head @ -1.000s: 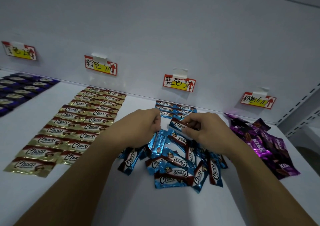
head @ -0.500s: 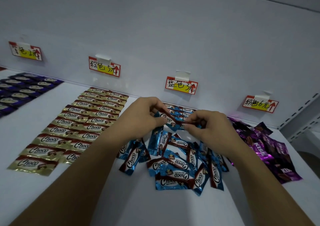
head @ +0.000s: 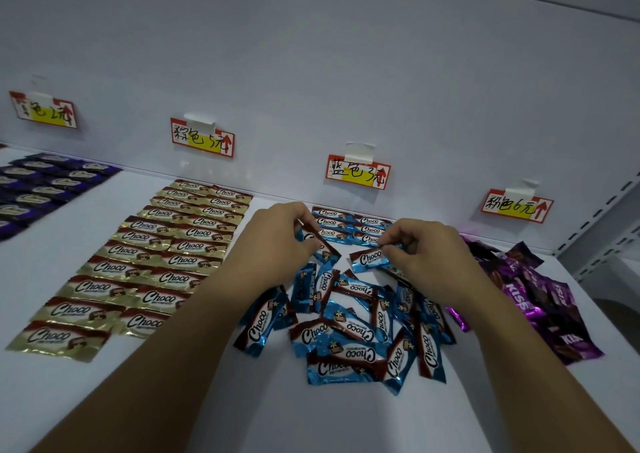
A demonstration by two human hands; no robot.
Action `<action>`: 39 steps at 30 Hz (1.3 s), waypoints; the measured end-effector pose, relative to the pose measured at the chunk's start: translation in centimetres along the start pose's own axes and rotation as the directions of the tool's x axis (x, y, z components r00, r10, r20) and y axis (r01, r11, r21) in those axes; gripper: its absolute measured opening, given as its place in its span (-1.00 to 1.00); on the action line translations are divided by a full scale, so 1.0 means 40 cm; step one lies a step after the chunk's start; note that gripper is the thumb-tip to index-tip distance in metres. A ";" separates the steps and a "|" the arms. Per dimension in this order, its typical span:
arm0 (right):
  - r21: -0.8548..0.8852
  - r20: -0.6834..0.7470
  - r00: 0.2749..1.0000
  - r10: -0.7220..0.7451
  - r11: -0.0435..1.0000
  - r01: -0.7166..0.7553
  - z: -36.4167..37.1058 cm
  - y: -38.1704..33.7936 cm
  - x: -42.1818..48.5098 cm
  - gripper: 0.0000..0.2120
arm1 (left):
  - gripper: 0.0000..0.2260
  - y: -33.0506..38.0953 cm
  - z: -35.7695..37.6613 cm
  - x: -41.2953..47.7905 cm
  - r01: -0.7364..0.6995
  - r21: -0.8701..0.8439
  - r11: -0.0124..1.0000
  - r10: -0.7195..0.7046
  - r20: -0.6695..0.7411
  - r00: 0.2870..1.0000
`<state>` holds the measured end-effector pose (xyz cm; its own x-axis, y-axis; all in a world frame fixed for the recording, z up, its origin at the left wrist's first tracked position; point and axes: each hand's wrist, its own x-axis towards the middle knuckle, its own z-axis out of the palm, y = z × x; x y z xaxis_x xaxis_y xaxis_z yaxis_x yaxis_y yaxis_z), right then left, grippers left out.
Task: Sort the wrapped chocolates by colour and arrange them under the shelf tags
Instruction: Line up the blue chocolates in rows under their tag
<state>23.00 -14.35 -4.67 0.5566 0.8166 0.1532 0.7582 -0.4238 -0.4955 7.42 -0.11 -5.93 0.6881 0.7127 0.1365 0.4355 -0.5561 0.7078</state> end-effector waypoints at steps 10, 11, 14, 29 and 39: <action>-0.151 -0.066 0.995 0.076 0.985 -0.086 0.014 -0.002 0.006 -0.89 | -0.94 0.000 0.031 0.010 -0.040 0.149 0.988 0.036 0.033 0.999; -0.167 -0.064 0.994 0.083 0.981 -0.093 0.010 -0.002 0.005 -0.89 | -0.94 0.002 0.035 0.011 -0.052 0.150 0.987 0.045 0.048 0.998; -0.286 -0.063 0.994 0.092 0.952 -0.107 0.002 -0.009 0.002 -0.75 | -0.88 0.006 0.041 0.016 -0.085 0.214 0.973 0.077 0.041 0.996; -0.456 0.287 0.929 0.232 0.886 -0.080 -0.058 -0.015 -0.016 -0.77 | -0.77 0.003 0.029 -0.005 -0.279 0.337 0.899 0.198 0.255 0.946; -0.451 0.255 0.966 0.040 0.889 0.082 -0.068 -0.054 -0.045 -0.67 | -0.68 0.016 0.031 -0.007 -0.287 0.400 0.871 0.162 0.317 0.934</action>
<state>21.28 -15.96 -1.53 0.4816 0.8717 -0.0902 0.8726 -0.4865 -0.0427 8.23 -1.22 -6.38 0.8978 0.4398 0.0224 0.4136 -0.8596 0.3001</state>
